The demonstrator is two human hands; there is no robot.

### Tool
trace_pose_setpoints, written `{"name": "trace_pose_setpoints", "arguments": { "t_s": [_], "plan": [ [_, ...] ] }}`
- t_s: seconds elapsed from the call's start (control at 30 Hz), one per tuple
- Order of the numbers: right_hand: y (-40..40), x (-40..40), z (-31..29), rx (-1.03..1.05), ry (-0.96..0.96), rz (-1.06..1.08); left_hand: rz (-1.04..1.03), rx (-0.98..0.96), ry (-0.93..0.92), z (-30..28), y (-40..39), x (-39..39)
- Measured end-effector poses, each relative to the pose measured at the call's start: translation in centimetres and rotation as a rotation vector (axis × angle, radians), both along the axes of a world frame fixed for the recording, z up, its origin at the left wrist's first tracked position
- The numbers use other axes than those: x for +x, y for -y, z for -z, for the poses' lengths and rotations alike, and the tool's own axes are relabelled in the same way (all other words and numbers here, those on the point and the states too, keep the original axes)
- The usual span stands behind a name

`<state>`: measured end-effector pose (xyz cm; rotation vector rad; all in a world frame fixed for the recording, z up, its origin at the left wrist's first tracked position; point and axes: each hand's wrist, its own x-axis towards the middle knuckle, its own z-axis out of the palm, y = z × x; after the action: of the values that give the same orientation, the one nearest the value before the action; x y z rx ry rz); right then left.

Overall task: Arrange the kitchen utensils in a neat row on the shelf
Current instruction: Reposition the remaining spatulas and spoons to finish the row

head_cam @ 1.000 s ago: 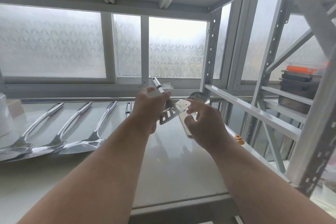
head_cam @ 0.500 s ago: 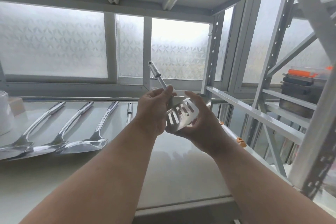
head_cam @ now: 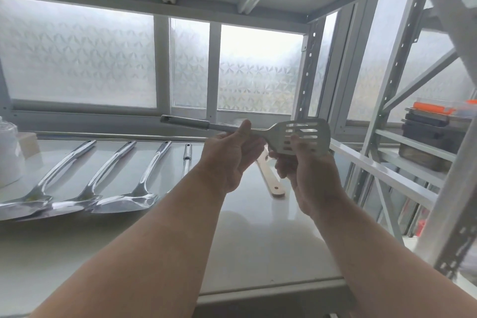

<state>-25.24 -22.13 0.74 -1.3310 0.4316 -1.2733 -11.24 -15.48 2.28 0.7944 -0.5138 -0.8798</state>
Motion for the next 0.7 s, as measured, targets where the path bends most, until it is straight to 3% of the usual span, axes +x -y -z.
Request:
{"name": "trace_pose_setpoints", "arguments": {
  "t_s": [0.1,0.23,0.47,0.6,0.7],
  "plan": [
    [0.5,-0.3,-0.1,0.158,0.126,0.043,-0.052,-0.002,-0.071,0.0,-0.1,0.3],
    [0.7,-0.7,-0.3,0.341,0.136,0.050,-0.180,-0.049,-0.156,-0.2,-0.1,1.8],
    [0.7,-0.9,-0.4,0.415,0.126,0.041,-0.263,-0.034,-0.155,-0.9,-0.9,1.8],
    [1.5,-0.8,-0.1,0.459,0.115,0.100,-0.566,0.114,0.006,-0.9,-1.1,2.3],
    [1.8,-1.0,-0.1,0.507,0.192,0.085,-0.631,0.117,0.014,-0.3,-0.5,2.5]
  ]
}}
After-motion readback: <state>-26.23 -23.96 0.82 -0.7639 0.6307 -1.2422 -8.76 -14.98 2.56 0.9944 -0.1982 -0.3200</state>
